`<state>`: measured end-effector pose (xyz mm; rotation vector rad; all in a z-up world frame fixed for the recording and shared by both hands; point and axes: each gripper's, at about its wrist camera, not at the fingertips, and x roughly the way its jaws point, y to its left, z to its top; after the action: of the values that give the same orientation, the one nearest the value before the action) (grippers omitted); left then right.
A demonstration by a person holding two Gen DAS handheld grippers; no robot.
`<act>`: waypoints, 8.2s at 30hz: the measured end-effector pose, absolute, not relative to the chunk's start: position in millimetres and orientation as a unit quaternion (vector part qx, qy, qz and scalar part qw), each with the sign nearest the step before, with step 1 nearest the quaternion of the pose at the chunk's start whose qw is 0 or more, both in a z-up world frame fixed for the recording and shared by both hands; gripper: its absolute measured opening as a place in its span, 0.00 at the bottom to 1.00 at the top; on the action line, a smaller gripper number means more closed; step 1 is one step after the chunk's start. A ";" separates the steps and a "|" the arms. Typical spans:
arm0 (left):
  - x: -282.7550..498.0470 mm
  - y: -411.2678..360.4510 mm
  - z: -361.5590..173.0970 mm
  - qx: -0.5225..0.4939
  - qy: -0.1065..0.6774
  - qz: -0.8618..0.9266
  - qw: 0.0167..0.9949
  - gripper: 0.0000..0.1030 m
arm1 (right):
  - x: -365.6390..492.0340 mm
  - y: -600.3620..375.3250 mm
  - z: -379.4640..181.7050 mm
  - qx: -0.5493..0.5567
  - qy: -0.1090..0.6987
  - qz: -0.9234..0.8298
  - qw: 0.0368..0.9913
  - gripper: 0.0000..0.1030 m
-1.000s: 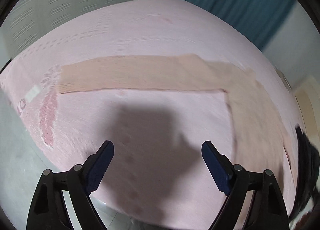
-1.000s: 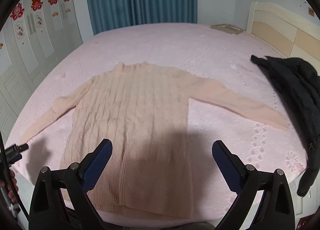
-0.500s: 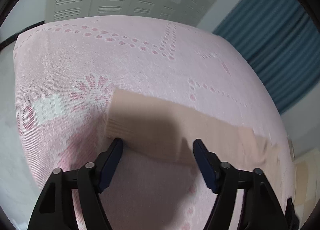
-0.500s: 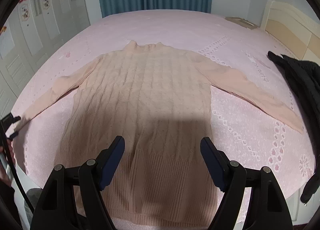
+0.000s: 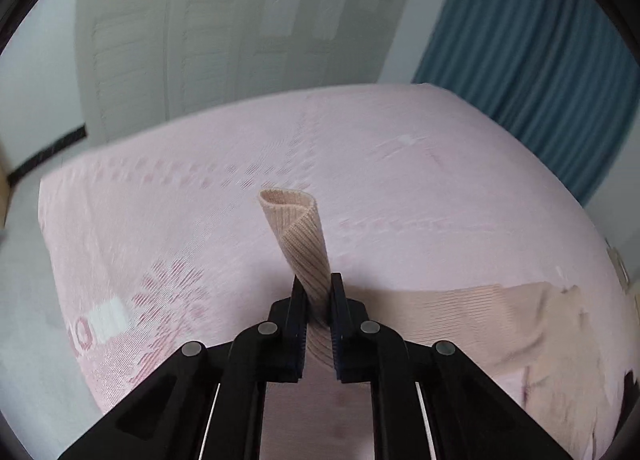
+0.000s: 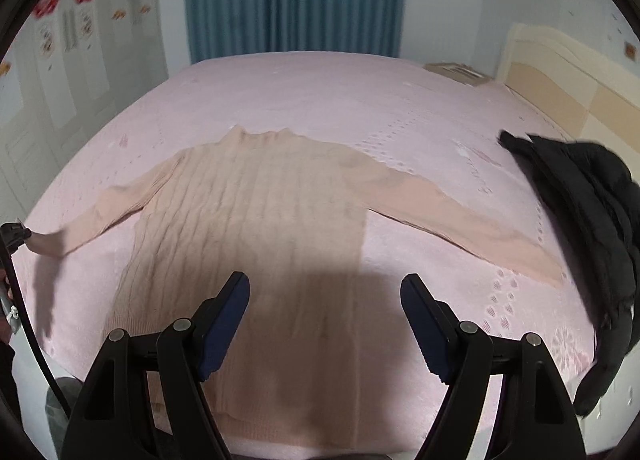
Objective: Fold small clothes
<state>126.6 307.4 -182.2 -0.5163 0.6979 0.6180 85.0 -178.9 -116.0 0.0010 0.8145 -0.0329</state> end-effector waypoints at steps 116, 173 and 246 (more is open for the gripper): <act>266.3 95.4 -210.3 -0.190 0.382 0.051 0.903 0.31 | 320.5 -248.6 -232.1 0.081 0.411 -0.047 0.907 0.38; 248.1 125.6 -177.8 -0.183 0.346 0.095 0.915 0.51 | 294.3 -218.6 -67.8 0.026 0.284 -0.021 0.958 0.05; 268.0 96.9 -220.3 -0.148 0.420 0.044 0.894 0.36 | 337.9 -237.4 -256.7 0.103 0.483 -0.041 0.868 0.47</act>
<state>268.0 96.9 -220.3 -0.3070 0.8714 0.0920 337.9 -237.4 -256.7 0.2151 1.0113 -0.0860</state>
